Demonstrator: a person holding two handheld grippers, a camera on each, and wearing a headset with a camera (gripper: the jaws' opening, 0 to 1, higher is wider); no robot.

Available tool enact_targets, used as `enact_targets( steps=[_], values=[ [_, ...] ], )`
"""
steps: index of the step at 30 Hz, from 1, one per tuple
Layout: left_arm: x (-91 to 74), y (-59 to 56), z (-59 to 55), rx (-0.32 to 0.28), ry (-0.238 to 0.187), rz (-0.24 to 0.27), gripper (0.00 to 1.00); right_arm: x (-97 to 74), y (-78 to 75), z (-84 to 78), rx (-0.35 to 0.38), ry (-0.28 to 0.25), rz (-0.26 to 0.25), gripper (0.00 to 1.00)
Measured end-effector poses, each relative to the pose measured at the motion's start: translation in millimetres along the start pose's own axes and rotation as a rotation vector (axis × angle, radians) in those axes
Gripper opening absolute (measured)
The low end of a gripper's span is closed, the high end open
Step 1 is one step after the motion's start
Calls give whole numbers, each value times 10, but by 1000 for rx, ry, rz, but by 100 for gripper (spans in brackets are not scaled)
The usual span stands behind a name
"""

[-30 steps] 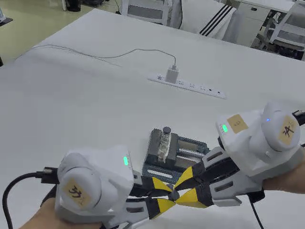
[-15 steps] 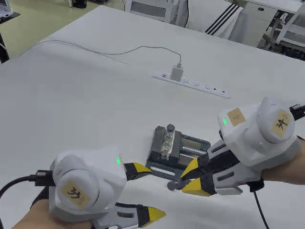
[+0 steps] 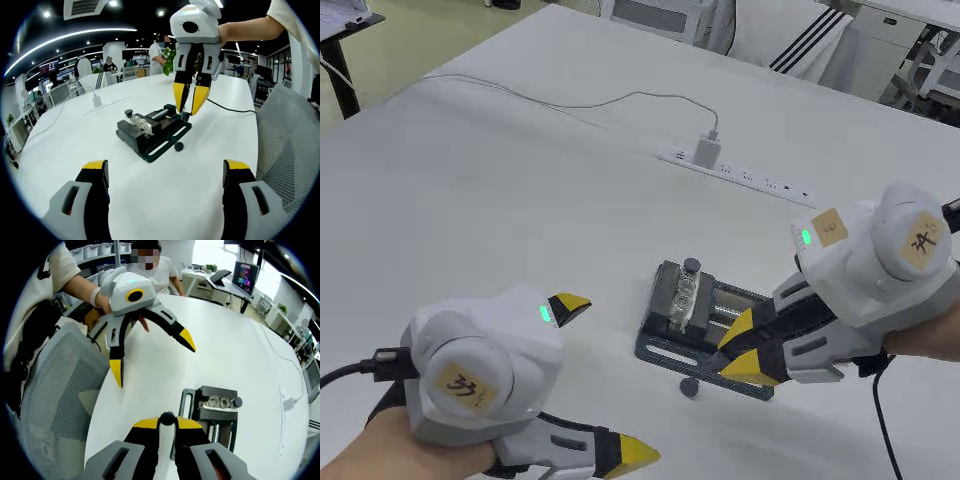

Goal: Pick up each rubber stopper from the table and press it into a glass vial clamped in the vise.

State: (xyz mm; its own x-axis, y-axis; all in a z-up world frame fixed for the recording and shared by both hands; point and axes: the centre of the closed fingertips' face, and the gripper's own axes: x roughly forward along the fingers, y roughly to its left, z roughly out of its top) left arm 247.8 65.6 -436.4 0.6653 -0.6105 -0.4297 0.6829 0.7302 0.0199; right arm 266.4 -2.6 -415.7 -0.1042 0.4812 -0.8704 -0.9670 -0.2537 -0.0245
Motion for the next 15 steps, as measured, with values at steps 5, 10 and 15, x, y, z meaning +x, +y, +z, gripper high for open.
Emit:
enact_targets(
  steps=[5, 10, 15],
  values=[
    [-43, 67, -43, -11, 14, 15, 99, -33, -123, 3, -42, 38, 0, 6],
    [-71, 108, -51, -20, 15, 22, 99, -76, -283, 40, -80, 73, 0, 6],
    [-85, 122, -44, -27, 15, 20, 99, -87, -420, 53, -123, 118, 8, 6]
  ],
)
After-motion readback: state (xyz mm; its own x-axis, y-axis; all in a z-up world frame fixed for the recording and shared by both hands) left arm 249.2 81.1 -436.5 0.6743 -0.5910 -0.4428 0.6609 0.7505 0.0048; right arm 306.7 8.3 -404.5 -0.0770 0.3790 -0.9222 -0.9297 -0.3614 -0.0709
